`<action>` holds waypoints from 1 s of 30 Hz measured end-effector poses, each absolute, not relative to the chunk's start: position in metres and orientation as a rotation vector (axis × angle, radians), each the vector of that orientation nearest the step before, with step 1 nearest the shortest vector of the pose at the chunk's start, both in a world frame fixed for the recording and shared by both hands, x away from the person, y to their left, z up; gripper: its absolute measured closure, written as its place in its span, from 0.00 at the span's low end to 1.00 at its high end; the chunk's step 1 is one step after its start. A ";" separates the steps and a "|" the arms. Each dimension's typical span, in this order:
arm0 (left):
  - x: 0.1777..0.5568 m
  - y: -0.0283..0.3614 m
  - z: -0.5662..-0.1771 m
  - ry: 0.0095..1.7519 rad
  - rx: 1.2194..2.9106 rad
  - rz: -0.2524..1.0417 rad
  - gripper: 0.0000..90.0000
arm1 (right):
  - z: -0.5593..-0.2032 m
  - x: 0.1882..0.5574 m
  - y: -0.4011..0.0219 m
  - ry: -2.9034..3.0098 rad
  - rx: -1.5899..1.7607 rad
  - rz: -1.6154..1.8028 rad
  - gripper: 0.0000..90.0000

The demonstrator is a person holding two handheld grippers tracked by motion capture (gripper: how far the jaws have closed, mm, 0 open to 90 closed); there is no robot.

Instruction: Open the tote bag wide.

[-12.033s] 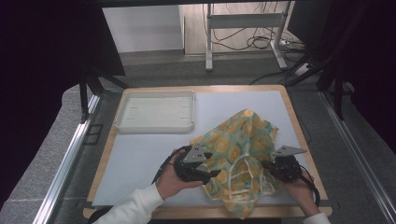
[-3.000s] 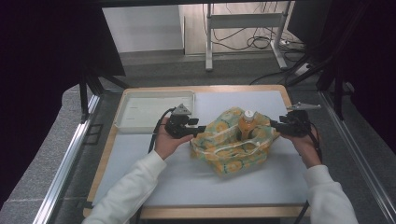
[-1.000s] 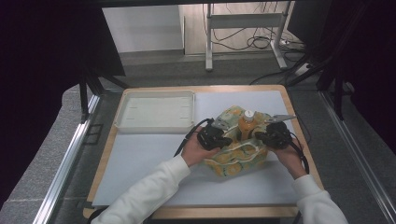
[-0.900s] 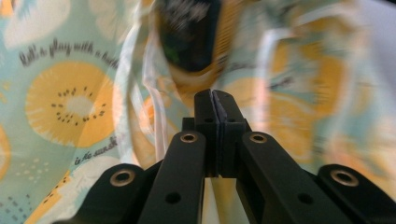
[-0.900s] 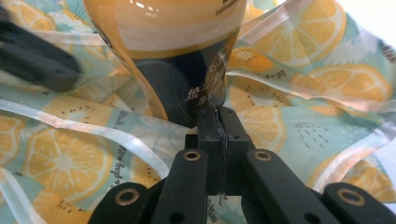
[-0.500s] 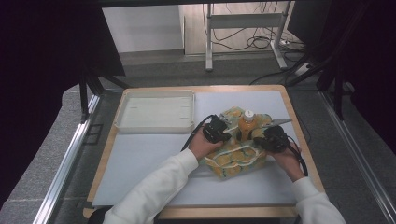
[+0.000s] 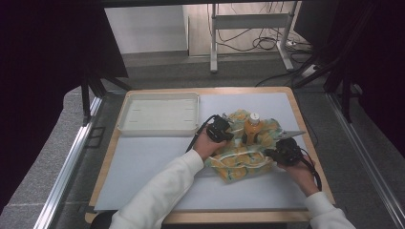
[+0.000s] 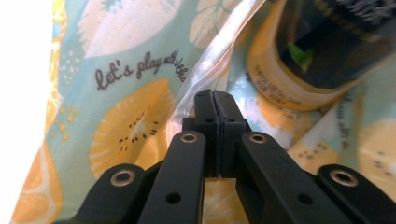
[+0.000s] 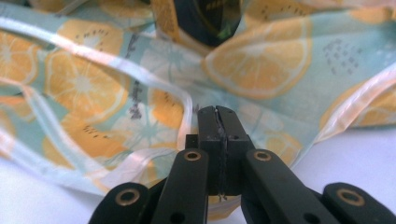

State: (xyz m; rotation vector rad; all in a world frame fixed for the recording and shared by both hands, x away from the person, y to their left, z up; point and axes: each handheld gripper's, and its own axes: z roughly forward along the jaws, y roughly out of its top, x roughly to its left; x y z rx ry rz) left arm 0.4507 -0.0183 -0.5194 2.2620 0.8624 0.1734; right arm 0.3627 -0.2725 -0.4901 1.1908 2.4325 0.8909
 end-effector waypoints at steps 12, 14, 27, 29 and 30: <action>0.460 -0.017 -0.521 0.893 2.243 0.179 1.00 | -0.495 0.353 -0.276 2.449 1.192 0.902 0.99; 0.459 -0.017 -0.521 0.897 2.236 0.176 1.00 | -0.496 0.353 -0.275 2.451 1.190 0.904 0.99; 0.424 -0.007 -0.487 0.758 2.217 0.179 0.99 | -0.463 0.360 -0.277 2.364 1.191 1.014 0.99; 0.417 -0.004 -0.484 0.738 2.219 0.175 0.99 | -0.458 0.367 -0.277 2.341 1.219 1.031 0.99; 0.412 -0.003 -0.483 0.725 2.216 0.162 0.99 | -0.457 0.371 -0.277 2.339 1.222 1.037 0.99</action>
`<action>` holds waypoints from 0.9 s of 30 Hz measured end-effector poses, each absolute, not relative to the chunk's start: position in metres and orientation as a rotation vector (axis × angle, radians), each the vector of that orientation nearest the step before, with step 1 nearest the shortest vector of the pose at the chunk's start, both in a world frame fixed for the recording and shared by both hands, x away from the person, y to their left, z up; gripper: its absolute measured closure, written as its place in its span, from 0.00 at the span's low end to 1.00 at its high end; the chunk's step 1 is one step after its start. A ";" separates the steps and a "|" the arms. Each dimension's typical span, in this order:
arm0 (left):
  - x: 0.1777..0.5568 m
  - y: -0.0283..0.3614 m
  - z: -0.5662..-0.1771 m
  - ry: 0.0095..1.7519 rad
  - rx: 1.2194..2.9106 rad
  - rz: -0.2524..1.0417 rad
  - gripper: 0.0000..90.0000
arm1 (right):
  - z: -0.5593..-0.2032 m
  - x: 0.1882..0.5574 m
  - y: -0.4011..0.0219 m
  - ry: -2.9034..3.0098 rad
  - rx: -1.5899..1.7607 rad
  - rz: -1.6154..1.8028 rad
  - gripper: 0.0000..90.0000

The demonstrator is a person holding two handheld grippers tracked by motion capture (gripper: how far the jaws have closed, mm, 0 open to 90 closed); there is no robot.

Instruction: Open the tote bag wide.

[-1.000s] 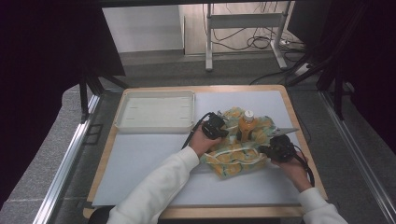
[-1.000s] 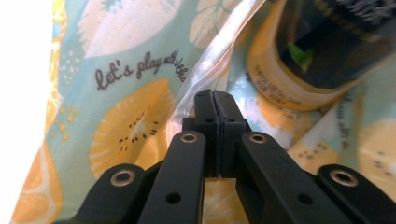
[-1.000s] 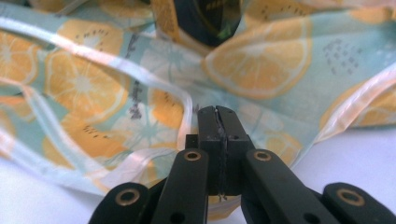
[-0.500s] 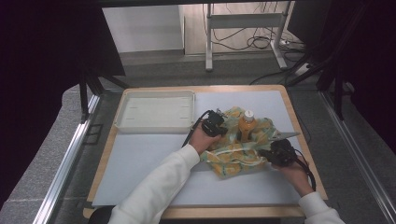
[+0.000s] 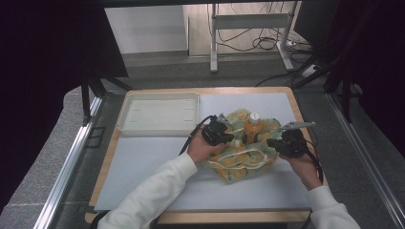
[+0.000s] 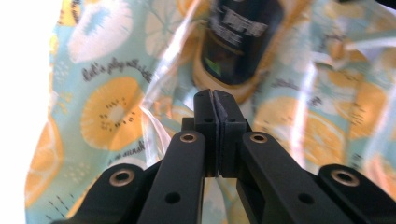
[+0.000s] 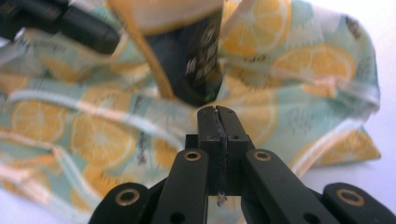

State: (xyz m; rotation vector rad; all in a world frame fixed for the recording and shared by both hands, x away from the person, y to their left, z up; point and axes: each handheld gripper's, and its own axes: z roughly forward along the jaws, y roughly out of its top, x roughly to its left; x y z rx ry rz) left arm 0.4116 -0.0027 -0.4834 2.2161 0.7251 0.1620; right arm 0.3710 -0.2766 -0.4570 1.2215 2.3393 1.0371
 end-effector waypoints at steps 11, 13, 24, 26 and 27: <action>0.395 -0.003 -0.495 0.679 2.247 0.071 0.99 | -0.466 0.437 -0.260 2.404 1.286 0.940 0.99; 0.394 -0.004 -0.496 0.672 2.252 0.065 0.99 | -0.470 0.450 -0.258 2.423 1.308 0.927 0.99; 0.381 -0.004 -0.513 0.626 2.302 0.001 0.99 | -0.484 0.498 -0.250 2.434 1.402 0.893 0.99; 0.377 -0.005 -0.515 0.613 2.313 -0.009 0.99 | -0.486 0.506 -0.250 2.427 1.413 0.879 0.99; 0.375 -0.005 -0.516 0.591 2.334 -0.011 0.99 | -0.488 0.513 -0.251 2.418 1.437 0.880 0.99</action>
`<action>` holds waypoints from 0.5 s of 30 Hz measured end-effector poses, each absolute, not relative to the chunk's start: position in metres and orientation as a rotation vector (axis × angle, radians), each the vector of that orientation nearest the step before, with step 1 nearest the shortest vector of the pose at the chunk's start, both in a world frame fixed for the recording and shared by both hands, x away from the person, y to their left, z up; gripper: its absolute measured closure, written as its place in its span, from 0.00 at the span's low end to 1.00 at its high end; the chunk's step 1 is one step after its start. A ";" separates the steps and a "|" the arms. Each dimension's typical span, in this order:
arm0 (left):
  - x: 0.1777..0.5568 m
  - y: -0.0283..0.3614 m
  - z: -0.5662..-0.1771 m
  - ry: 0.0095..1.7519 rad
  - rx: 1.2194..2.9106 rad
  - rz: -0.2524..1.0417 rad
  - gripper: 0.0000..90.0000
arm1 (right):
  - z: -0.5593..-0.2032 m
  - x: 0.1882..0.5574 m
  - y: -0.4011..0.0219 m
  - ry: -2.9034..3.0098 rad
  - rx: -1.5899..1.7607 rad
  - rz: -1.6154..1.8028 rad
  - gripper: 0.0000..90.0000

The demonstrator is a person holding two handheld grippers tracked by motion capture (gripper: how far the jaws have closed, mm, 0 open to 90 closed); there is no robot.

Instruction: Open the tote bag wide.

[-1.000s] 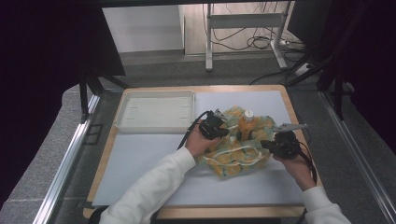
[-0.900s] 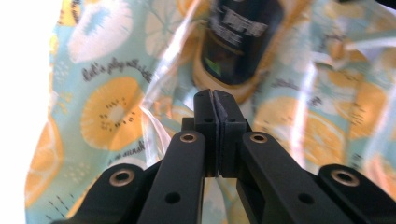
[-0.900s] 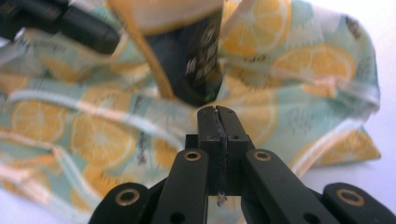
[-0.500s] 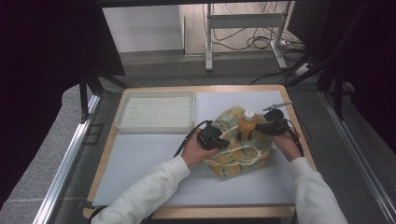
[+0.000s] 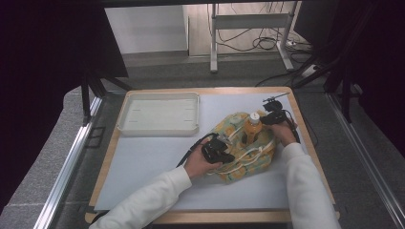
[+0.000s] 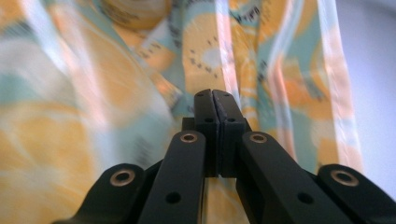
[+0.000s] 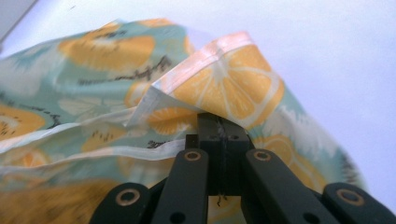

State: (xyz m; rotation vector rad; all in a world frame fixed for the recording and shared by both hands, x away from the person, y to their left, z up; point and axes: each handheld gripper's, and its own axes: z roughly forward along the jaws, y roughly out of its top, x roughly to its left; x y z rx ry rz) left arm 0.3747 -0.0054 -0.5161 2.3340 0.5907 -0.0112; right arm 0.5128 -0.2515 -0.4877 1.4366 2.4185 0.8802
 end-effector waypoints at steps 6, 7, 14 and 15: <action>0.367 -0.007 -0.518 0.565 2.349 -0.019 0.99 | -0.495 0.526 -0.259 2.384 1.504 0.881 0.99; 0.367 -0.007 -0.518 0.565 2.349 -0.019 0.99 | -0.496 0.527 -0.259 2.378 1.513 0.879 0.99; 0.369 -0.002 -0.515 0.590 2.306 -0.014 0.99 | -0.492 0.519 -0.256 2.374 1.472 0.915 0.99; 0.369 0.000 -0.513 0.592 2.293 -0.011 0.99 | -0.486 0.512 -0.257 2.364 1.447 0.926 0.99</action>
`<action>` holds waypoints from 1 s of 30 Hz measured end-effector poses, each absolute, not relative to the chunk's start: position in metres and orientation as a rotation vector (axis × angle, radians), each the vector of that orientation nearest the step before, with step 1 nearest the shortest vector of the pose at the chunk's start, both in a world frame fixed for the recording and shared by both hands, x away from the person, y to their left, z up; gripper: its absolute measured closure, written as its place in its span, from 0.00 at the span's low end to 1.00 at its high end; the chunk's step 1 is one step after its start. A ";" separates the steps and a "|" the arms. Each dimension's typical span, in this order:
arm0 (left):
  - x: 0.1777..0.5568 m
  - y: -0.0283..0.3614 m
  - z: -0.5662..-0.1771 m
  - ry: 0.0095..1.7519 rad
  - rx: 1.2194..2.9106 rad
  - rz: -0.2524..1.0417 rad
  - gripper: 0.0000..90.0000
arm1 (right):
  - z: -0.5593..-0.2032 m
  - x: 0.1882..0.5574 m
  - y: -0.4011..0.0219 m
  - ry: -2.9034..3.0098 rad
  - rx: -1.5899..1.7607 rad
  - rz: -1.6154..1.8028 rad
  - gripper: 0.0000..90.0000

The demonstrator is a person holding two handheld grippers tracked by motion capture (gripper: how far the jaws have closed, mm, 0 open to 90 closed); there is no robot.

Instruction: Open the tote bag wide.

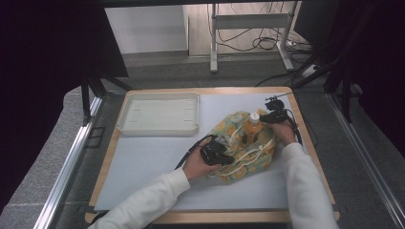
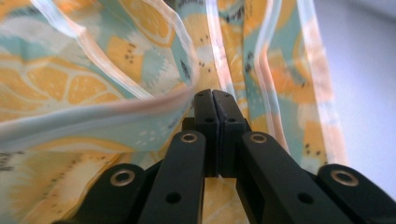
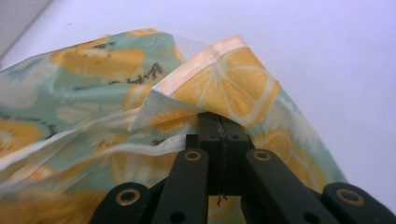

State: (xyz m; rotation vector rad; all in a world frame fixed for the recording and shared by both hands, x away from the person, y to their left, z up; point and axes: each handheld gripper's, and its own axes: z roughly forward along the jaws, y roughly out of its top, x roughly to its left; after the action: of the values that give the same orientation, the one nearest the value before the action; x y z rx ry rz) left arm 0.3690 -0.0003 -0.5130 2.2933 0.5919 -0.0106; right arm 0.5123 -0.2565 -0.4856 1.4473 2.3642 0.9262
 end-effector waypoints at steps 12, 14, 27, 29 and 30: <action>0.358 0.032 -0.485 0.591 2.182 0.034 0.99 | -0.446 0.455 -0.278 2.271 1.320 1.125 0.99; 0.355 0.038 -0.484 0.593 2.183 0.042 0.99 | -0.442 0.447 -0.281 2.265 1.303 1.144 0.99; 0.346 0.067 -0.481 0.644 2.138 0.079 0.98 | -0.445 0.395 -0.293 2.245 1.238 1.191 0.99; 0.346 0.070 -0.482 0.655 2.132 0.084 0.98 | -0.445 0.389 -0.295 2.243 1.238 1.201 0.99; 0.345 0.071 -0.482 0.659 2.131 0.087 0.97 | -0.446 0.386 -0.296 2.244 1.234 1.200 0.99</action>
State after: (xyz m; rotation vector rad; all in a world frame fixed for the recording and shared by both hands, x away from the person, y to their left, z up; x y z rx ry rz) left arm 0.3453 0.0714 -0.4823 2.1311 0.6587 0.0866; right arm 0.3864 -0.2956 -0.4458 1.2339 2.2437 1.2003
